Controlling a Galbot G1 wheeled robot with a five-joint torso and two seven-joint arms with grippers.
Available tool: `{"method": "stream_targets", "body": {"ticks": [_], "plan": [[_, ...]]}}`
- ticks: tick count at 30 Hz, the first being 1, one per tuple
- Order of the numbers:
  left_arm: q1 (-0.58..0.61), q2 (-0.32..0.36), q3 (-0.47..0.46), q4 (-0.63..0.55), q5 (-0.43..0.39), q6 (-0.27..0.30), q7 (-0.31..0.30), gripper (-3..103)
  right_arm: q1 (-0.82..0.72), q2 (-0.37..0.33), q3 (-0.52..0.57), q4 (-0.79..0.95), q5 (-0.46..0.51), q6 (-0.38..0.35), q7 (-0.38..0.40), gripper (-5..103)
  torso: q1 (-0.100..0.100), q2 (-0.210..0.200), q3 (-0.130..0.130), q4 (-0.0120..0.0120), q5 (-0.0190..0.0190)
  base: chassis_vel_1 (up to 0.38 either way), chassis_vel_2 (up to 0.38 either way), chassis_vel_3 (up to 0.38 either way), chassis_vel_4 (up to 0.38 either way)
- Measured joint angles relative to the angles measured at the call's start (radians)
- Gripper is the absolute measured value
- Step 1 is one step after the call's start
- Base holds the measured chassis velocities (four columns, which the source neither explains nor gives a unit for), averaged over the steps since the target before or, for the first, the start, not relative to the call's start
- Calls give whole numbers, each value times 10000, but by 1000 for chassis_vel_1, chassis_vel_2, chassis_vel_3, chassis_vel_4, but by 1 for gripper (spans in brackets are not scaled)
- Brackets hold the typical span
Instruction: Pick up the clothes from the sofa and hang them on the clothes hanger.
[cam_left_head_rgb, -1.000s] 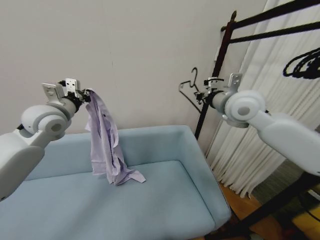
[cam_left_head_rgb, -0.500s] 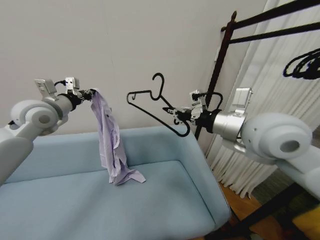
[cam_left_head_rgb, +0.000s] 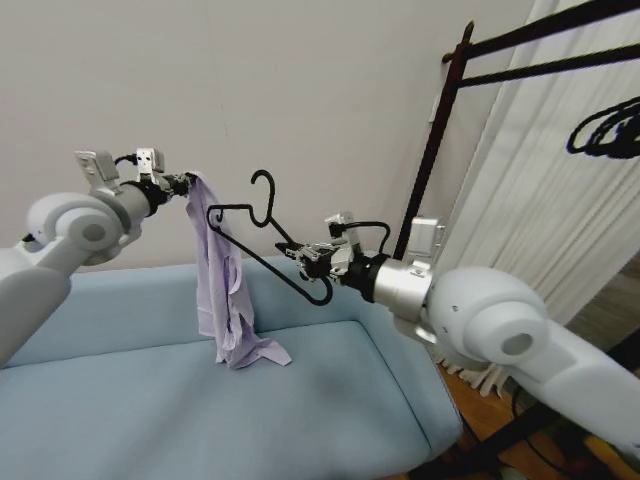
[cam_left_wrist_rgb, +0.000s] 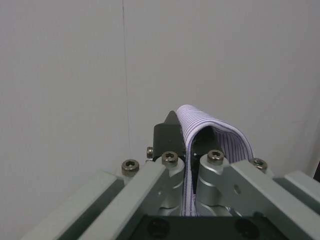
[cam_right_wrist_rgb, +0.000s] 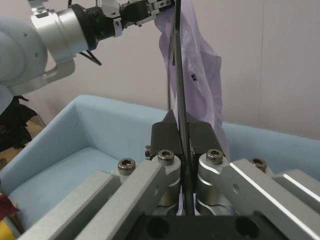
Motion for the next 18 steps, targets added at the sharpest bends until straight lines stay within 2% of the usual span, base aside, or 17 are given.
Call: {"method": "stream_targets", "body": {"ticks": [9, 18], "plan": [[-154, 35, 163, -146, 13, 2, -31, 1, 165, 949, -509, -882, -1338, 89, 41, 2, 0, 0, 0, 0, 2, 0, 0, 0, 0], [215, 256, -143, -423, 38, 24, -51, 1, 639, 750, -834, -1508, -2316, -44, -427, 2, 1, 0, -1, -1, 1, 0, 0, 0, 0]]}}
